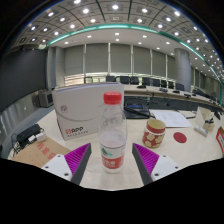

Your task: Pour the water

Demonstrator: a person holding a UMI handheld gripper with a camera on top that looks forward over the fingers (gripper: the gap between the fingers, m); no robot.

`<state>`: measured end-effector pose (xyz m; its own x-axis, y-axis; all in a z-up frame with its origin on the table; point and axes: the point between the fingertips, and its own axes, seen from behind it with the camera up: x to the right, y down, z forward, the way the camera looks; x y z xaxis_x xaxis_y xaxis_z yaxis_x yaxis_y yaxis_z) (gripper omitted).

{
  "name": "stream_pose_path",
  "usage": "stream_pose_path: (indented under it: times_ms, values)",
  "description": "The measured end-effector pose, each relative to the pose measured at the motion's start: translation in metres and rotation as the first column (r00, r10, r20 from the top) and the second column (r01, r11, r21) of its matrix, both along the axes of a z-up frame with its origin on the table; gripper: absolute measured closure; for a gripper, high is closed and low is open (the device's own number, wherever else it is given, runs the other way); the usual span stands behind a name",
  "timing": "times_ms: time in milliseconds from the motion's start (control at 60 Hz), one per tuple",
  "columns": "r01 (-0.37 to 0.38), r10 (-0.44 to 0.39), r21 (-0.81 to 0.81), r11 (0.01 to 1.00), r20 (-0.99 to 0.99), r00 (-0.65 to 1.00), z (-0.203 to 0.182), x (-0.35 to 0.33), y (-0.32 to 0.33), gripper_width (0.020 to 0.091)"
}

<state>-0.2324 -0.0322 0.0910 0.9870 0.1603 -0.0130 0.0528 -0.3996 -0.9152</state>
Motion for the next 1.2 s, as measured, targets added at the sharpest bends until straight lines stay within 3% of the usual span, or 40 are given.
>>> stream_pose_path:
  times_ms: [83, 200, 433, 567, 800, 900, 1000, 1200]
  values:
    - [0.028, -0.028, 0.008, 1.0, -0.023, 0.999, -0.008, -0.006, 0.023, 0.0316]
    - [0.086, -0.085, 0.039, 0.995, -0.024, 0.996, -0.011, -0.001, 0.041, 0.0579]
    - [0.071, -0.069, 0.046, 0.996, -0.032, 0.997, -0.007, -0.009, 0.046, 0.0749]
    - [0.066, -0.059, 0.053, 0.996, -0.136, 0.989, 0.016, -0.019, 0.053, 0.0751]
    - [0.087, -0.05, 0.025, 0.996, -0.646, 0.761, 0.086, -0.026, 0.095, 0.0752]
    - [0.09, -0.064, -0.018, 0.996, -0.834, 0.548, 0.108, -0.024, 0.115, 0.0753]
    - [0.082, -0.107, -0.091, 0.992, -0.968, 0.225, 0.121, -0.014, 0.131, 0.0752]
    - [0.034, -0.155, -0.169, 0.985, -0.954, -0.256, 0.117, 0.002, 0.158, 0.0752]
